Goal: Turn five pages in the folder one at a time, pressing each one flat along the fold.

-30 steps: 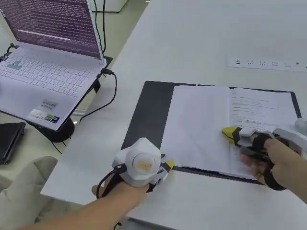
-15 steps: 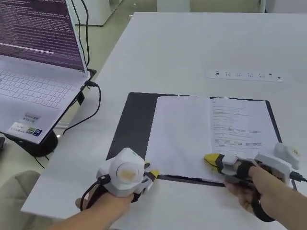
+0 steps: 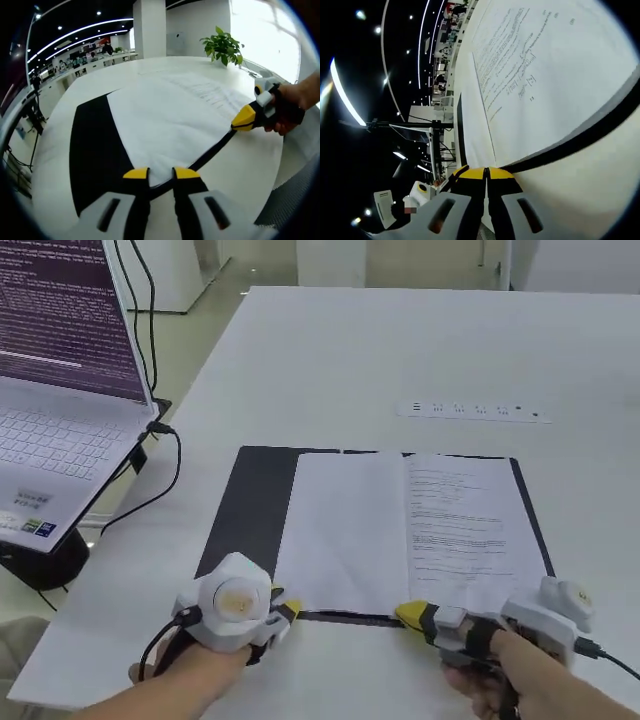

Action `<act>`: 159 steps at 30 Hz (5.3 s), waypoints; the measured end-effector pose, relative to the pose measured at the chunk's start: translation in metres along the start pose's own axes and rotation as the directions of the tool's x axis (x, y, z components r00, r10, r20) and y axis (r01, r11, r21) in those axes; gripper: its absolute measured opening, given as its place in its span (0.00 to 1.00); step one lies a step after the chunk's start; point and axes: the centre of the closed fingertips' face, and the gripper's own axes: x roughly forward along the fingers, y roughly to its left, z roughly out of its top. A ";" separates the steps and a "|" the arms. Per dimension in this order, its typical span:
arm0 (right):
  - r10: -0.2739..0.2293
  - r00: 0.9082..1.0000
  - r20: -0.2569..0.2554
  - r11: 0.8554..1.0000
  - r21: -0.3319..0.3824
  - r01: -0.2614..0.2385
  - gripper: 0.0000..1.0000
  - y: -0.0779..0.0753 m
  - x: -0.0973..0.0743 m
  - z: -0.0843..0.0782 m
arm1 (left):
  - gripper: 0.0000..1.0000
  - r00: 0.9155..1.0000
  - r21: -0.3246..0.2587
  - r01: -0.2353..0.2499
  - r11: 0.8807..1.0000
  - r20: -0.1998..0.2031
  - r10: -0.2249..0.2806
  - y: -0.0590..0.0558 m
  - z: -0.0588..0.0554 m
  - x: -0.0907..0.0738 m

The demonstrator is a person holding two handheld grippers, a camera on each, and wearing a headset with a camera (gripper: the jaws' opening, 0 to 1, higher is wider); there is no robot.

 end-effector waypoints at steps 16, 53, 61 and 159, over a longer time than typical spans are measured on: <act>0.002 0.970 0.241 0.880 -0.462 0.113 0.05 0.060 -0.099 0.034 | 0.42 0.994 -0.084 0.055 0.995 0.097 -0.047 -0.025 0.048 -0.042; -0.049 0.872 0.487 0.558 -0.711 0.429 1.00 0.058 -0.209 0.058 | 0.99 0.980 -0.139 -0.020 0.990 0.192 0.046 -0.040 0.074 -0.110; -0.053 0.878 0.475 0.561 -0.714 0.420 1.00 0.058 -0.204 0.064 | 0.99 0.985 -0.109 0.030 0.994 0.170 -0.011 -0.058 0.083 -0.081; -0.172 0.939 0.299 0.676 -0.657 0.333 0.64 -0.011 -0.111 0.108 | 0.00 0.972 -0.042 0.193 0.980 0.146 -0.185 -0.186 0.108 0.126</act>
